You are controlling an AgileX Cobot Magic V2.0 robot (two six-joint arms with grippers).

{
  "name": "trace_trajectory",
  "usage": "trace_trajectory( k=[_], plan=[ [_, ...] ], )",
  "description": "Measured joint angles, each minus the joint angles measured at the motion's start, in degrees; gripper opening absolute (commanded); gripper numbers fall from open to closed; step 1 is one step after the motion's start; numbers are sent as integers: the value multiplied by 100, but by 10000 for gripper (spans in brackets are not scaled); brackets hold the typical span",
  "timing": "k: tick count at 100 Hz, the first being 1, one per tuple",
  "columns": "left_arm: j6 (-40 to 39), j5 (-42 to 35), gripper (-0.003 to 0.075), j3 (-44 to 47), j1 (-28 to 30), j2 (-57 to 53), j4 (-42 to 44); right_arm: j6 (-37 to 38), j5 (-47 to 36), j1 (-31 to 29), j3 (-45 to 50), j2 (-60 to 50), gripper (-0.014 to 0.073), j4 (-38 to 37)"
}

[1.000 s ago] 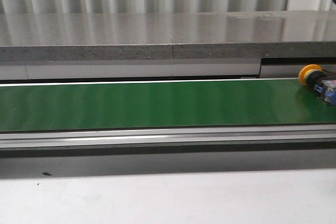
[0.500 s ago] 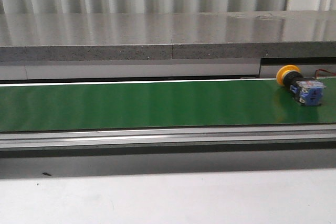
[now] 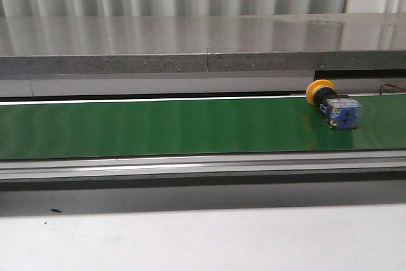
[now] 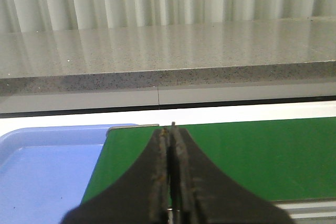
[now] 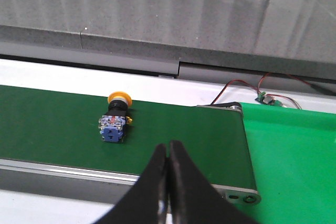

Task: Move button from right to left
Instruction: 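Let the belt carry the button toward the left gripper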

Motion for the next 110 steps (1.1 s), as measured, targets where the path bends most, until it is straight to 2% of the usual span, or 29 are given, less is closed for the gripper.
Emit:
trace_trajectory(
  k=[17, 74, 94, 110],
  plan=[
    [0, 0, -20, 0, 0, 0, 0, -11, -4, 0, 268, -459, -68, 0],
    [0, 89, -21, -41, 0, 0, 0, -11, -4, 0, 311, -492, -68, 0],
    [0, 1131, -21, -803, 0, 205, 0, -11, -13, 0, 311, -492, -68, 0],
    [29, 2046, -20, -1728, 0, 1072, 0, -11, -13, 0, 311, -492, -68, 0]
  ],
)
